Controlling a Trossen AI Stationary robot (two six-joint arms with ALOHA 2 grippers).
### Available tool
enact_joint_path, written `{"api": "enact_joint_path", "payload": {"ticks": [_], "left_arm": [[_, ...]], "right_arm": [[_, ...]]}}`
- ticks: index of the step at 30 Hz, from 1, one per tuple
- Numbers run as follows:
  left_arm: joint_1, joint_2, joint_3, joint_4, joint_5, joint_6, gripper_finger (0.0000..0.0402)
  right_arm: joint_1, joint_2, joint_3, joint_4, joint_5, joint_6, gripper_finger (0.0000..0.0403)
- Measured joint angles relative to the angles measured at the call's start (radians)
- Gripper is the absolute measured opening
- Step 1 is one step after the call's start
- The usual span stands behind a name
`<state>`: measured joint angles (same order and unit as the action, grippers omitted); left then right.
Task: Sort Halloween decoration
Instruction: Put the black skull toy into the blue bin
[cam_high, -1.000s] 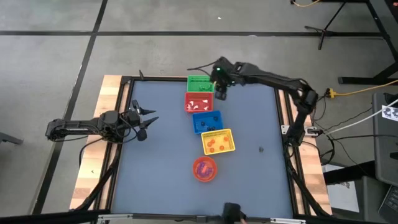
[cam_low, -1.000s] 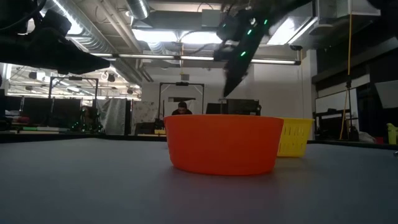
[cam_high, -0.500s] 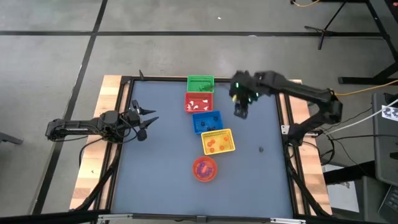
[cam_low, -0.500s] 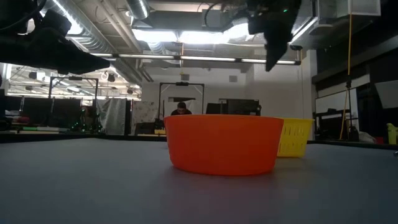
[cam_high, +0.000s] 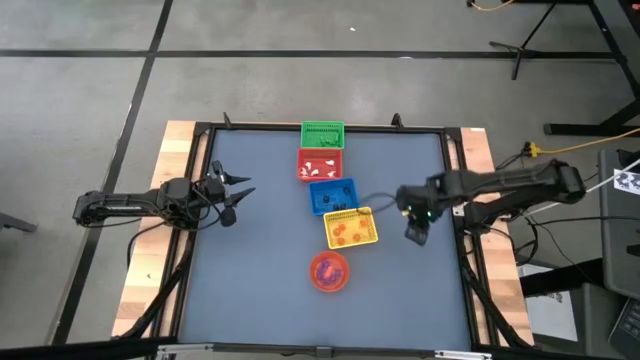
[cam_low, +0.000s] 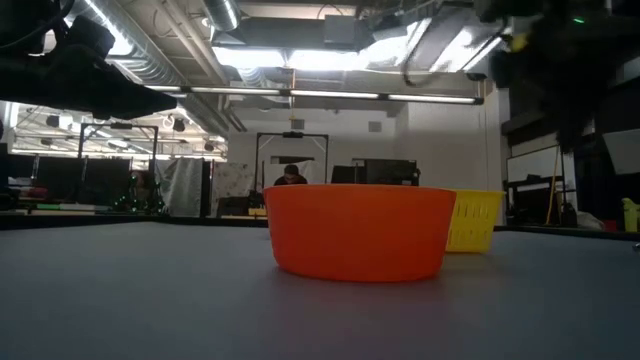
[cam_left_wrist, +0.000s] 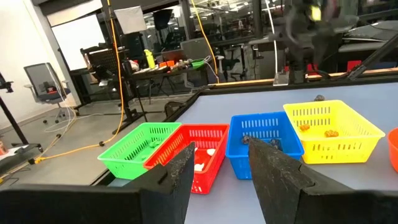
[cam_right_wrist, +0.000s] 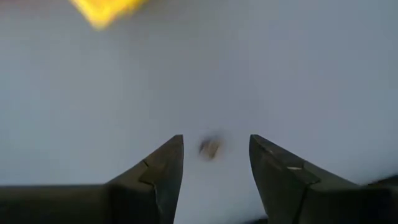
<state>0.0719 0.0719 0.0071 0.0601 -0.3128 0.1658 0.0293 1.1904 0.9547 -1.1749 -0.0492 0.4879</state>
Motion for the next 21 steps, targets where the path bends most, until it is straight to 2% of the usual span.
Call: {"api": "enact_joint_path", "payload": {"ticks": [3,6,12,21], "left_arm": [[0.0,0.0,0.0,0.0,0.0,0.0,0.0137],[0.0,0.0,0.0,0.0,0.0,0.0,0.0137],[0.0,0.0,0.0,0.0,0.0,0.0,0.0137],[0.0,0.0,0.0,0.0,0.0,0.0,0.0137]], "right_arm": [[0.059,-0.012,-0.08,0.004,-0.08,0.065,0.0182],[0.112,-0.009,-0.143,0.024,-0.086,0.139,0.0182],[0.188,-0.008,-0.249,0.114,-0.055,0.215,0.0182],[0.241,-0.008,-0.345,0.216,0.057,0.222,0.0182]]}}
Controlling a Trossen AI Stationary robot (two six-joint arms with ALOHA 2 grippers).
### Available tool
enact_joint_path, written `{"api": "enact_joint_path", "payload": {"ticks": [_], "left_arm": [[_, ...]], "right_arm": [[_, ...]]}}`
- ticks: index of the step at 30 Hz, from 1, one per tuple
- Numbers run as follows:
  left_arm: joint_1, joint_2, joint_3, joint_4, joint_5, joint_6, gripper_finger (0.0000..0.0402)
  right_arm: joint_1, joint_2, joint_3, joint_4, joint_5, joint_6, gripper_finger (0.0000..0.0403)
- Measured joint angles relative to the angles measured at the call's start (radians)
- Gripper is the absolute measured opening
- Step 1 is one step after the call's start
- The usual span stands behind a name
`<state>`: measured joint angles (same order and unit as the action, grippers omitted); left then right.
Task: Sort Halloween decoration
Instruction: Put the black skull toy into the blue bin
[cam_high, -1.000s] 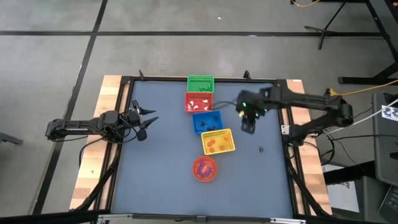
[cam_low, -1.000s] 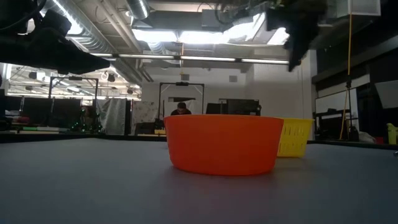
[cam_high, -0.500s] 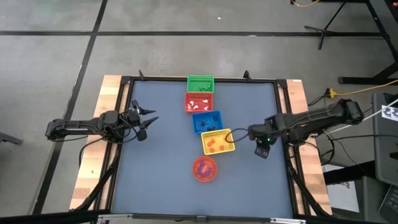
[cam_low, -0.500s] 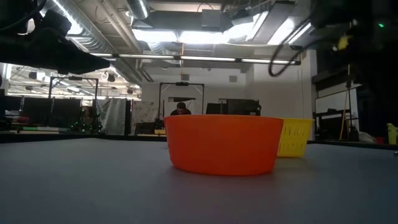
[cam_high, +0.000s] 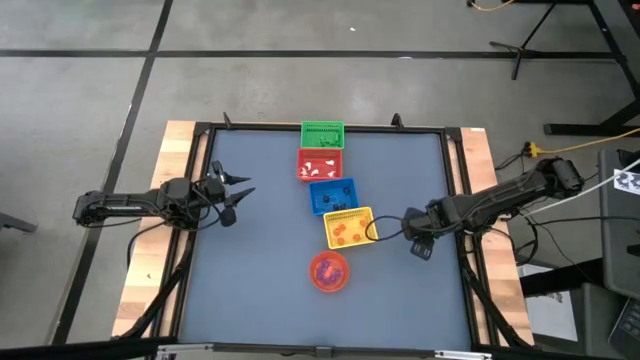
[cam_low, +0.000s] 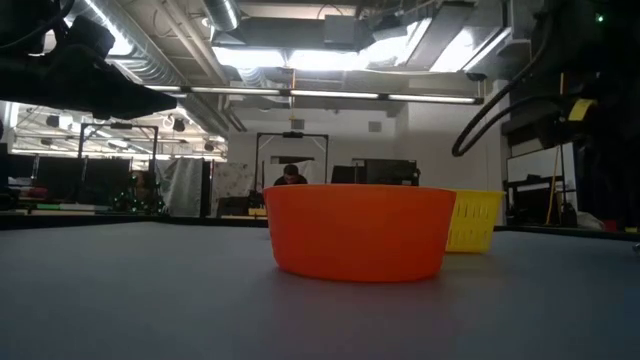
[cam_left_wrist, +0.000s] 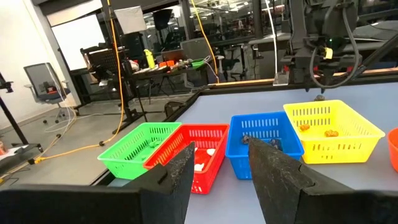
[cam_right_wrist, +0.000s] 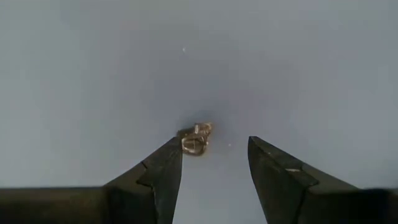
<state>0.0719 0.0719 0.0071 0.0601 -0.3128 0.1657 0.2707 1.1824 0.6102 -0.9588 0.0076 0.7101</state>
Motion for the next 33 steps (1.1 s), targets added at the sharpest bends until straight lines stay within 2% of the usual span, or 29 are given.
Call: {"api": "enact_joint_path", "payload": {"ticks": [8,19,33], "left_arm": [[0.0,0.0,0.0,0.0,0.0,0.0,0.0137],[0.0,0.0,0.0,0.0,0.0,0.0,0.0137],[0.0,0.0,0.0,0.0,0.0,0.0,0.0137]], "right_arm": [[-0.002,0.0,-0.054,0.106,-0.001,0.0,0.0182],[-0.002,0.0,-0.126,0.165,-0.044,-0.001,0.0182],[-0.002,-0.001,-0.133,0.174,-0.051,-0.001,0.018]]}}
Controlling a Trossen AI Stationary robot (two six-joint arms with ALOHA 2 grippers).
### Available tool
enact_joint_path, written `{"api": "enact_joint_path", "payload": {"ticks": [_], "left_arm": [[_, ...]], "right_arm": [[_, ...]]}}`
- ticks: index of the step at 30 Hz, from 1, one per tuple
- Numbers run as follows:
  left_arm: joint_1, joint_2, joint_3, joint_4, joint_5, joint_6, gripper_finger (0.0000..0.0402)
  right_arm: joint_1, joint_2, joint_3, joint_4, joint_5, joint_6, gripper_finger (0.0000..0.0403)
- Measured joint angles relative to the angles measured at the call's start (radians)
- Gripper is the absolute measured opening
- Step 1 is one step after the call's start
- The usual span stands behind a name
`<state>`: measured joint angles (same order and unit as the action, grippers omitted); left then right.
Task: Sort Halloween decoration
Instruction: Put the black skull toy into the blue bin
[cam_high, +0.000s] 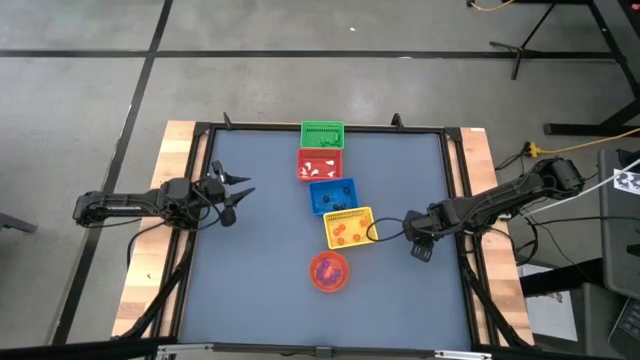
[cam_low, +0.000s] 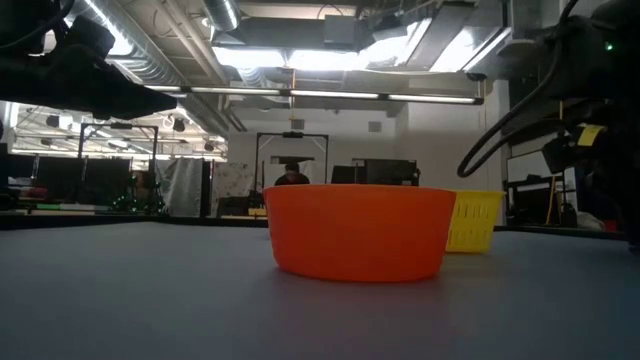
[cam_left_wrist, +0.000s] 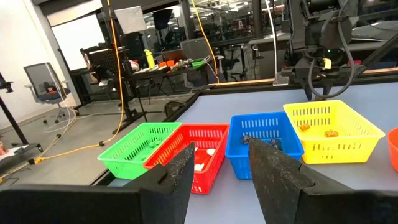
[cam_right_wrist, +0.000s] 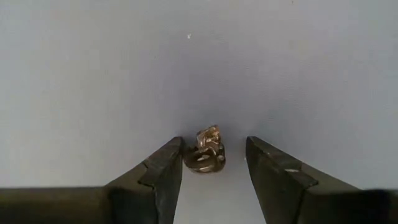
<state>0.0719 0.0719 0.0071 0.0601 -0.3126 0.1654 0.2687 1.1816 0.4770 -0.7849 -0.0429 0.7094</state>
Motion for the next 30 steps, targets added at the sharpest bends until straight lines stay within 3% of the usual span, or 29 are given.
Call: {"api": "enact_joint_path", "payload": {"ticks": [12,21,30], "left_arm": [[0.0,0.0,0.0,0.0,0.0,0.0,0.0137],[0.0,0.0,0.0,0.0,0.0,0.0,0.0137],[0.0,0.0,0.0,0.0,0.0,0.0,0.0137]], "right_arm": [[-0.001,0.0,-0.001,-0.001,-0.002,0.0,0.0076],[0.0,0.001,-0.002,0.002,-0.003,-0.001,0.0101],[0.0,0.001,-0.002,0.003,-0.003,0.0,0.0078]]}}
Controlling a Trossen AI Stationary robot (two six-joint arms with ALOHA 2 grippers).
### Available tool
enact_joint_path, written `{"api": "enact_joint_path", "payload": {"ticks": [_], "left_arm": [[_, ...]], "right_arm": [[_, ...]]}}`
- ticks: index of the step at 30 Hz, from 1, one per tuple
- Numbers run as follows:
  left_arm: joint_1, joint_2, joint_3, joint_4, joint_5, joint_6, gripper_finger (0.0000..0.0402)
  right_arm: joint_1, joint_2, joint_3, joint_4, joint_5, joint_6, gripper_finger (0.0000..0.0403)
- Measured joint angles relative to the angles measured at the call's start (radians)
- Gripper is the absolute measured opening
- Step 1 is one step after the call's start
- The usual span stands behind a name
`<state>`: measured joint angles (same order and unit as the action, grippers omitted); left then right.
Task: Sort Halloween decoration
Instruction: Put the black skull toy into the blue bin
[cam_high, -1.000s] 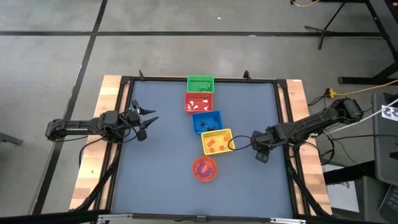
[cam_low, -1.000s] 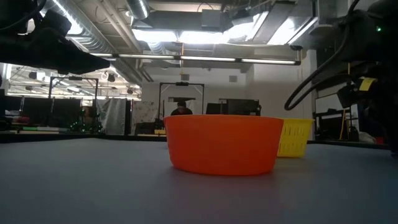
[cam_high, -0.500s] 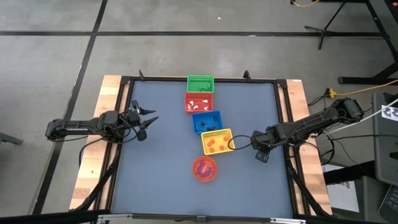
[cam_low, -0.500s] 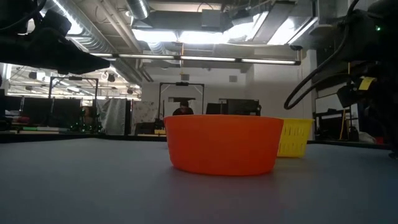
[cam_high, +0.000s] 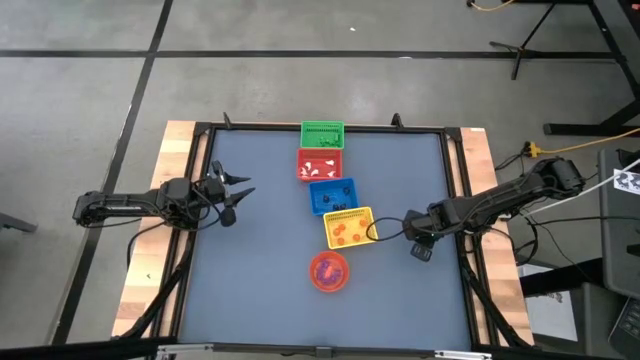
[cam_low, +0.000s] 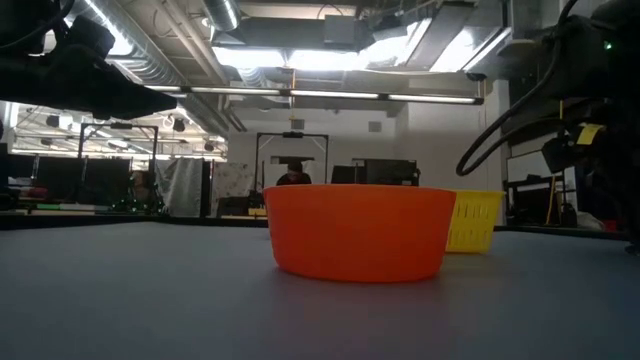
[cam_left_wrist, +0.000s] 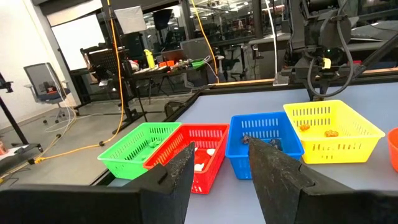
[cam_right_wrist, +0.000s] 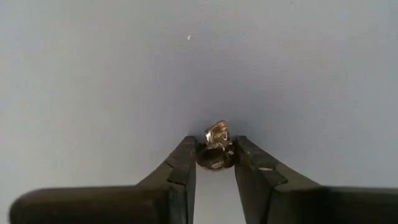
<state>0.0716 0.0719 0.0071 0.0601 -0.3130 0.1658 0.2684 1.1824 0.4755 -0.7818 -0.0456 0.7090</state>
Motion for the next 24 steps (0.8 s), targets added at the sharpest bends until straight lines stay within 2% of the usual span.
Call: {"api": "enact_joint_path", "payload": {"ticks": [9,17,20,24], "left_arm": [[0.0,0.0,0.0,0.0,0.0,0.0,0.0137],[0.0,0.0,0.0,0.0,0.0,0.0,0.0137],[0.0,0.0,0.0,0.0,0.0,0.0,0.0137],[0.0,0.0,0.0,0.0,0.0,0.0,0.0137]], "right_arm": [[0.0,0.002,0.083,-0.001,-0.039,-0.033,0.0083],[0.0,0.001,0.236,0.006,-0.04,-0.108,0.0084],[0.0,0.001,0.295,0.027,0.028,-0.163,0.0083],[0.0,0.0,0.333,0.171,0.184,-0.265,0.0084]]}}
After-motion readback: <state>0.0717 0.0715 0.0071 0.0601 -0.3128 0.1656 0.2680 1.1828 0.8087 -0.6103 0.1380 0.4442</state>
